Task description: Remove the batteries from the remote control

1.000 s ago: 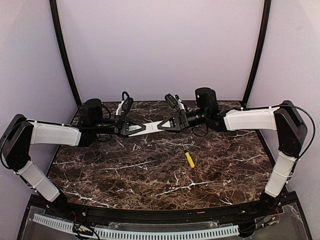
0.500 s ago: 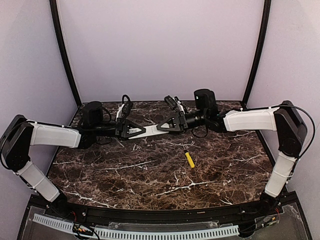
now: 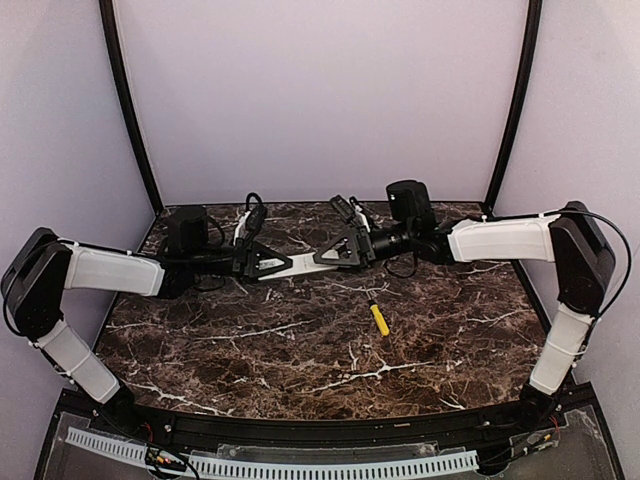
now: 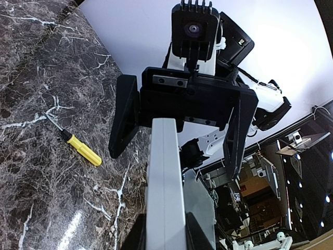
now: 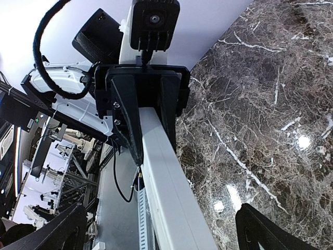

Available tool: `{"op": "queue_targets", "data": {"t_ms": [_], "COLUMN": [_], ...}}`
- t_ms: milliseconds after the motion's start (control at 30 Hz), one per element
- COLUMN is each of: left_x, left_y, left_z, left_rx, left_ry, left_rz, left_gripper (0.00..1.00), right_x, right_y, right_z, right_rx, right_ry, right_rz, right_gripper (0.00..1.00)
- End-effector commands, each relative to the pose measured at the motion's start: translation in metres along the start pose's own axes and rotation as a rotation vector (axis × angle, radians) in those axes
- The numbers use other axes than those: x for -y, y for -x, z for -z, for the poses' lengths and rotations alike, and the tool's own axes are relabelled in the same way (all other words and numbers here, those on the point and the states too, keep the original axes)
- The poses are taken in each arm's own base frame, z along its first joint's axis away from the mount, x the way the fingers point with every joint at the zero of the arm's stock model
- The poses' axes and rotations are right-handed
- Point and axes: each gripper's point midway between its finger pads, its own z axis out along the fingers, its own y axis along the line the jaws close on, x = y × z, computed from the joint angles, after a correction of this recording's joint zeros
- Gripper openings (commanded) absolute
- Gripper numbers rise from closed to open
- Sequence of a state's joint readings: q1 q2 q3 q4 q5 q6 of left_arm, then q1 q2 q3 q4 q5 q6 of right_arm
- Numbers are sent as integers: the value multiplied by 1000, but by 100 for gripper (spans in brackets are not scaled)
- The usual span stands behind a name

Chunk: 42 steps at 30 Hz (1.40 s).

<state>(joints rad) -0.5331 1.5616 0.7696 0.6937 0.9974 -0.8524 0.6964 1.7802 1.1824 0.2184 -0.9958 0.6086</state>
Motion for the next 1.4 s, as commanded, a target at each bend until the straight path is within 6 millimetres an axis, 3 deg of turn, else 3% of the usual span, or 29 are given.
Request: {"op": "queue_targets", "data": {"t_ms": [0,233,433,800,1133,1367], "left_x": [11,1,-12,-21,-20,-19], "left_y": [8,10,13,13,14,14], "left_z": [-3,-4,-8,-13,-13,-13], "left_rx": [9,19,41,51,58,59], "left_ry": [-32,7,21,1,-10,-20], "left_rz": [-36,-3,54,87,84,87], "left_gripper": [0,0,0,0,0,0], "right_x": [-11,9,15,27,45,42], "right_y": [18,21,20,23,15,12], "right_z": [12,30,35,27,20,12], "right_rx": [43,73,80,72,28,7], "right_ry": [-26,-153,-207,-240,-344,-332], "right_rz": [56,6,-15,-66,-79,-67], "right_gripper": [99,98,91,78,80,81]}}
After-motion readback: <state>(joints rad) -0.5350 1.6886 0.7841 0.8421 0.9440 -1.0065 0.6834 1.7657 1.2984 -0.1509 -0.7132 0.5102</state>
